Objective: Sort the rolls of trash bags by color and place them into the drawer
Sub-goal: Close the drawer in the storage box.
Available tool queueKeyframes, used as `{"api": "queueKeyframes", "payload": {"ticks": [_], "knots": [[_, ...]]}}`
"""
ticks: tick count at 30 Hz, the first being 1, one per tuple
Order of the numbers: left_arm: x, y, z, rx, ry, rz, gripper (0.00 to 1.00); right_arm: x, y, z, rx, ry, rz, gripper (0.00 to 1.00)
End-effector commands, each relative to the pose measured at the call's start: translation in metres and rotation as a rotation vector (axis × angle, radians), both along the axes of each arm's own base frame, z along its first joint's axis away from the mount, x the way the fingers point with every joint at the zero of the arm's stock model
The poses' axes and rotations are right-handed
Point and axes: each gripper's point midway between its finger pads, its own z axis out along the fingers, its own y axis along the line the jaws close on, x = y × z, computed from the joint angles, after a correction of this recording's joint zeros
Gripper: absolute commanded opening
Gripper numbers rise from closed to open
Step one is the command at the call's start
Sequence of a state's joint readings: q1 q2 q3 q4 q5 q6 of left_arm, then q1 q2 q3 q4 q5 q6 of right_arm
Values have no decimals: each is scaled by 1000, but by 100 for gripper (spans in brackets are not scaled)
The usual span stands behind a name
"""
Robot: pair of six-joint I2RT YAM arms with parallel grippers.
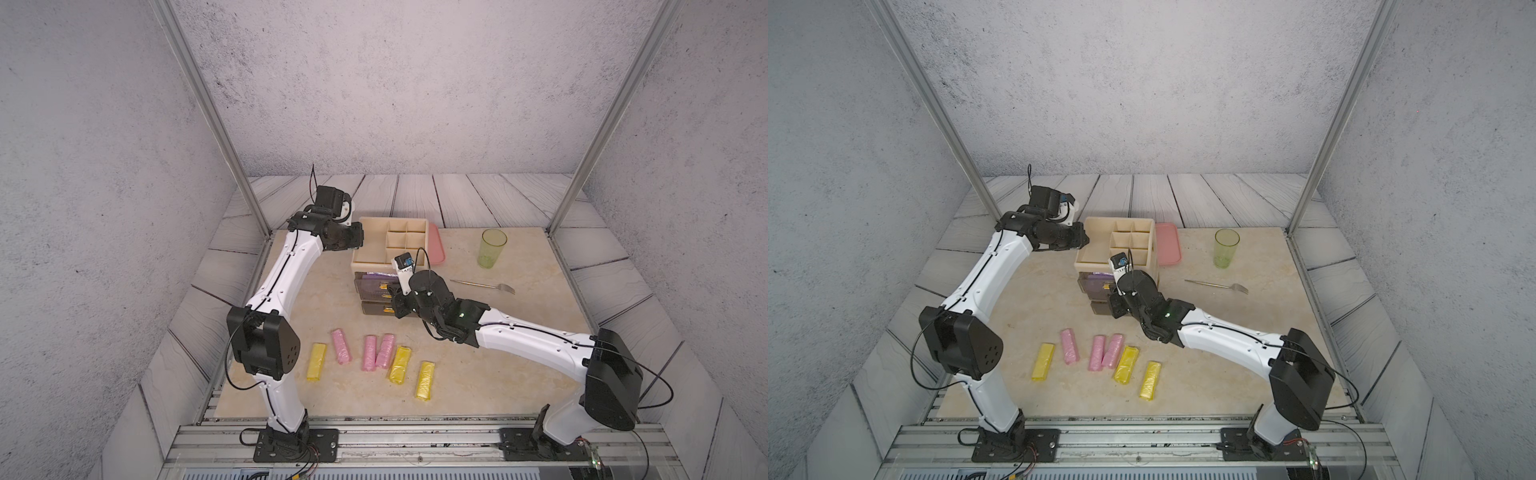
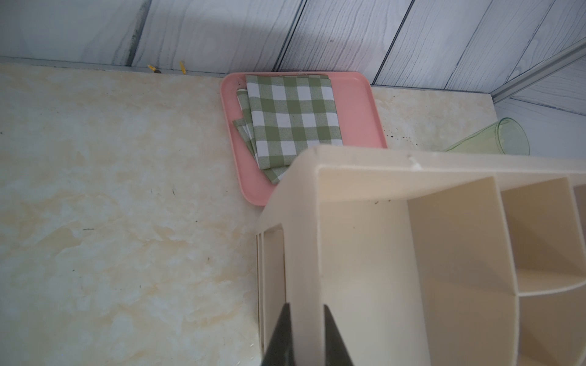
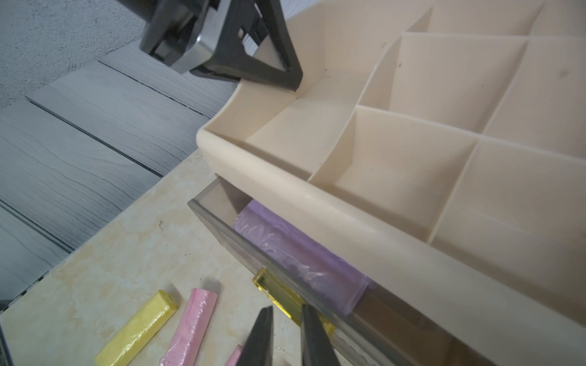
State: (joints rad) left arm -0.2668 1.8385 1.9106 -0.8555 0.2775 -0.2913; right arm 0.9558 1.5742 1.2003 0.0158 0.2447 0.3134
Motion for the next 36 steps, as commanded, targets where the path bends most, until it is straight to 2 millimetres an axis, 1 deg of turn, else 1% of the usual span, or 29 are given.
{"api": "queueKeyframes", "payload": {"ticks": [1,8,11,14,19,21,22,25,29,33,36], "knots": [[-39,-25,-3,-126,161,-55,0,22,-11,-17,-66,-1,-71,20],[-41,-23,-2,-126,164,-41,0,46,-16,-28,-46,43,-104,20],[-43,-23,-1,-128,166,-41,0,54,-18,-32,-35,63,-107,20],[-43,-23,-1,-126,162,-41,0,52,-14,-33,-26,68,-73,20],[-36,-23,0,-135,148,-28,0,35,-6,-34,-8,87,30,22],[-33,-25,1,-149,142,-24,6,29,-8,-34,-5,91,52,26],[-31,-26,2,-157,136,-23,11,26,-10,-33,-4,91,56,28],[-27,-29,5,-178,125,-15,19,19,-16,-34,-11,93,61,34],[-22,-34,10,-219,104,-21,32,12,-22,-34,-11,95,68,39],[-16,-43,24,-298,59,-35,43,7,-27,-29,-3,86,75,43],[-12,-46,43,-363,8,-36,53,2,-32,-21,9,77,78,44]]}}
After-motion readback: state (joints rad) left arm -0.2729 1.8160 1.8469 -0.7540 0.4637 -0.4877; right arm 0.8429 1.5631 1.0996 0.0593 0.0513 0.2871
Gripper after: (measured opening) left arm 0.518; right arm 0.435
